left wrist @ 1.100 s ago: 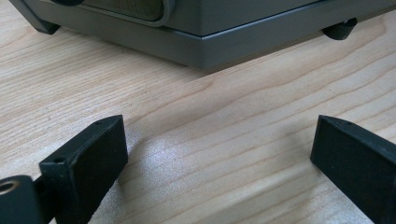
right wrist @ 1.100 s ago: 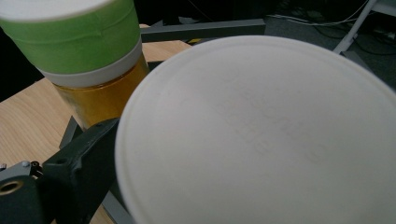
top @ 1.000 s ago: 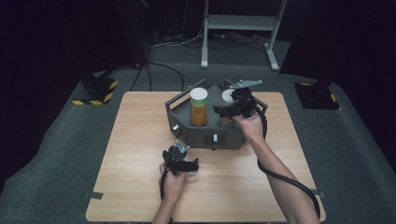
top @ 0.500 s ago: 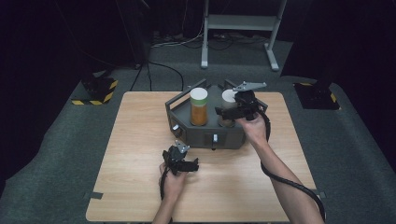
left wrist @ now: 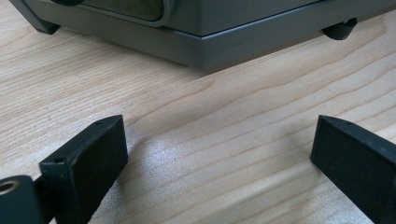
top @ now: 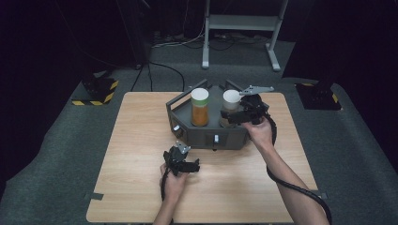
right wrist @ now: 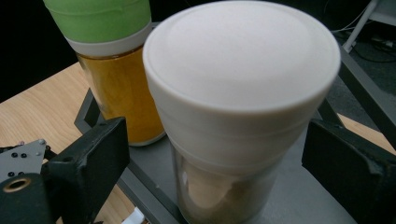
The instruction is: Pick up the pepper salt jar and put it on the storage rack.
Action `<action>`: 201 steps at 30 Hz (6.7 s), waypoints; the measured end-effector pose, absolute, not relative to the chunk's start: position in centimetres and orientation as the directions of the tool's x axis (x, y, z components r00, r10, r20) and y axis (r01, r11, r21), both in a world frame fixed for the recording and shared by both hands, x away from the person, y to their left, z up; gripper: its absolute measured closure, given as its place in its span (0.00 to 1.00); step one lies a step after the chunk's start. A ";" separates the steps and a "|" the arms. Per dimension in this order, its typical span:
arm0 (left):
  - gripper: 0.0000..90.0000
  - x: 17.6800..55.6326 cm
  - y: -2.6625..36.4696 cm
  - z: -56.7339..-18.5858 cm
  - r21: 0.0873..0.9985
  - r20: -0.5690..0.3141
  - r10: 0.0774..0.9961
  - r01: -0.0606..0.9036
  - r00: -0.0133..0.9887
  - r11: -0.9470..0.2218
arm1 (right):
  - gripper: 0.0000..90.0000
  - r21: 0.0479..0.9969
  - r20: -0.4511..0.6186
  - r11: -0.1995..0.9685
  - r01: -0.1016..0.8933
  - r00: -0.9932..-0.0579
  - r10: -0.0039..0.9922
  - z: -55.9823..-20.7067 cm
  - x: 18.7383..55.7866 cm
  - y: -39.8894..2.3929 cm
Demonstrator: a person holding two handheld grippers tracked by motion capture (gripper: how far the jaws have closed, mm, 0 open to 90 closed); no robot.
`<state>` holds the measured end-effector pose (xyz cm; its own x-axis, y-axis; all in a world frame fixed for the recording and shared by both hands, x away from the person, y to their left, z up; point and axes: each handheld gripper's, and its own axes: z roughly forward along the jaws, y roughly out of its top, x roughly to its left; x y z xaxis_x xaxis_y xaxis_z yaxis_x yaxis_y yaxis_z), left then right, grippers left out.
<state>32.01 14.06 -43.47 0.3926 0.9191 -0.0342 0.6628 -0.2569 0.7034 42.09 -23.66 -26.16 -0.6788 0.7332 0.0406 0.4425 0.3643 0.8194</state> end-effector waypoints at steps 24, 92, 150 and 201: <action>0.04 32.0 14.1 -43.5 0.703 -0.034 0.919 0.663 0.393 -0.257 | 0.08 0.828 0.089 0.313 0.466 -0.660 0.746 -27.5 39.9 -27.5; 0.04 32.0 14.1 -43.5 0.703 -0.034 0.919 0.663 0.393 -0.258 | 0.09 0.736 0.094 0.307 0.603 -0.541 0.836 -35.5 33.9 -32.5; 0.04 32.0 14.1 -43.5 0.703 -0.035 0.919 0.663 0.393 -0.257 | 0.05 0.693 -0.014 0.384 0.610 -0.521 0.853 -42.1 33.3 -28.0; 0.05 32.0 14.1 -43.5 0.704 -0.033 0.918 0.661 0.394 -0.258 | 0.05 0.694 -0.017 0.369 0.618 -0.499 0.867 -42.2 33.1 -27.5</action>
<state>31.95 14.07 -43.47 0.3943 0.9184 -0.0333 0.6612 -0.2584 0.7043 33.14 -27.52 -42.17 -0.4988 0.8666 -0.0166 0.6184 0.3693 0.6937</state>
